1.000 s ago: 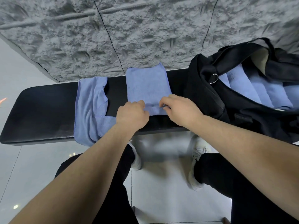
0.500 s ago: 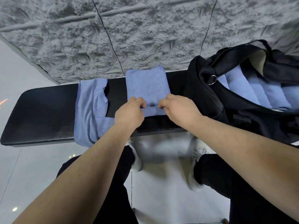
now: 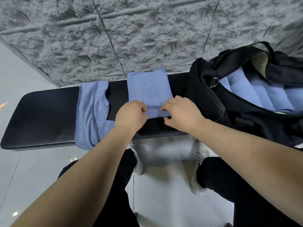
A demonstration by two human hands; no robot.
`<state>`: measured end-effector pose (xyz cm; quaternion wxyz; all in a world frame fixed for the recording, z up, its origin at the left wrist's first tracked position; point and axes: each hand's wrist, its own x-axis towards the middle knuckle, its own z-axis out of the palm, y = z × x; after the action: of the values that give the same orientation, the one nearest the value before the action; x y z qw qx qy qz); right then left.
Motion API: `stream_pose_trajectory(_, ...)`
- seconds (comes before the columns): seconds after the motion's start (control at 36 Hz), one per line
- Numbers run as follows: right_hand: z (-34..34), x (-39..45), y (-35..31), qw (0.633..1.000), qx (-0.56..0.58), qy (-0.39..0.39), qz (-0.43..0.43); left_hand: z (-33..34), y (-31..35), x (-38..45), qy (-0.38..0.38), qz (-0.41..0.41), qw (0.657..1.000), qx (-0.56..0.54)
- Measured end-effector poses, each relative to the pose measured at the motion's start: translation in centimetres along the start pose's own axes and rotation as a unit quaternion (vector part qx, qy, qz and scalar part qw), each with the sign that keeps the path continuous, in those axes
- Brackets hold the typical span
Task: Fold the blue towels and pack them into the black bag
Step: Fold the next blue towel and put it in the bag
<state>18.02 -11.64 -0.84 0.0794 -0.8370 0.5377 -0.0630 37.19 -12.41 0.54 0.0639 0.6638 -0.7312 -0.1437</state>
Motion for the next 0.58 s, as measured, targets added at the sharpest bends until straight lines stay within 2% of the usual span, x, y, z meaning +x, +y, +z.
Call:
stream_pose_trajectory(0.19, -0.11, 0.14, -0.2, 0.999, -0.044, -0.003, 0.002, 0.08, 0.14, -0.46, -0.032, 0.015, 0.998, 0.042)
stream_pose_trajectory(0.31, -0.15, 0.16, -0.34, 0.999, -0.053, -0.006, 0.005, 0.41, 0.13, -0.23, -0.024, 0.025, 0.997, 0.073)
stream_pose_trajectory(0.58, -0.64, -0.12, -0.38, 0.998, -0.038, -0.045, 0.02, 0.55, 0.45, -0.29, -0.028, 0.014, 0.998, 0.054)
